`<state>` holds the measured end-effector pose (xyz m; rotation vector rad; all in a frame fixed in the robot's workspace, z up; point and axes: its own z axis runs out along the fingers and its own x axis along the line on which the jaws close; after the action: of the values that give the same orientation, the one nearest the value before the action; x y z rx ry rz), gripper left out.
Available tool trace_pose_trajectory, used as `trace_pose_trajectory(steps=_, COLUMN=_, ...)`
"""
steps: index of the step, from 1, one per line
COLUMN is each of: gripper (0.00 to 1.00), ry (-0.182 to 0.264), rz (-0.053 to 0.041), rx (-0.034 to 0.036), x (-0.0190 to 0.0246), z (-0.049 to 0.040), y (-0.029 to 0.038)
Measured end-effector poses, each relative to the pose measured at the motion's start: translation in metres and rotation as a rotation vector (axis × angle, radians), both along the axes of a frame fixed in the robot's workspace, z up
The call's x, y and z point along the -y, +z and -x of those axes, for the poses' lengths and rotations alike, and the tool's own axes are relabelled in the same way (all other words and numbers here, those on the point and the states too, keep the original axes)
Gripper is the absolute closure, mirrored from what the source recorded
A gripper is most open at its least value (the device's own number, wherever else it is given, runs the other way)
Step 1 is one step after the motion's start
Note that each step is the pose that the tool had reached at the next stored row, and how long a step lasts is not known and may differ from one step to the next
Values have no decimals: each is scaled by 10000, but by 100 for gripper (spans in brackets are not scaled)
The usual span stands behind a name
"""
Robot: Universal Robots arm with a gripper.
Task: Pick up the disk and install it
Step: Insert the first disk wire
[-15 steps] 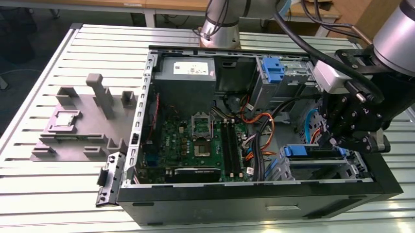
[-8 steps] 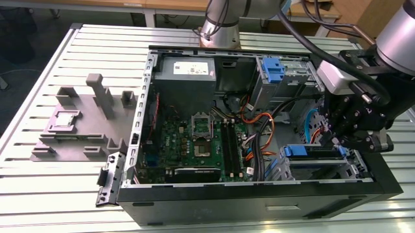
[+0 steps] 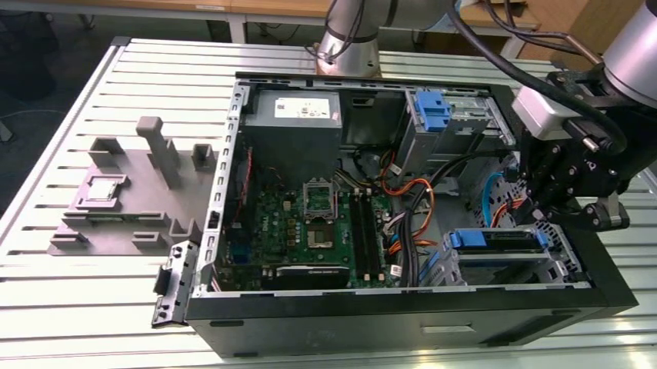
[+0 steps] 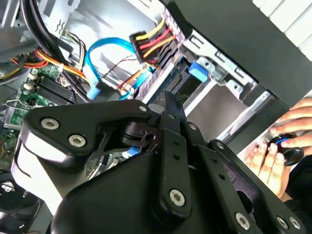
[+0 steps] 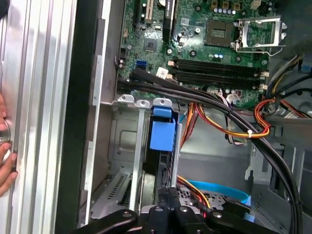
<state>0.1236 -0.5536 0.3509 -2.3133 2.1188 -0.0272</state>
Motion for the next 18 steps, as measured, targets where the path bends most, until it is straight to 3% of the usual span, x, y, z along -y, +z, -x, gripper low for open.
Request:
trace_pose_trajectory(steps=6, gripper=90, ry=5, rz=0, rx=0, x=-47, z=-84, y=-2)
trace_pose_trajectory(steps=14, gripper=90, ry=25, rz=-1, rx=16, x=-94, z=-90, y=34)
trace_pose_trajectory(steps=16, gripper=90, ry=182, rz=-1, rx=49, x=-93, z=-90, y=33)
trace_pose_trajectory(steps=18, gripper=90, ry=377, rz=-2, rx=142, x=-94, z=-90, y=29)
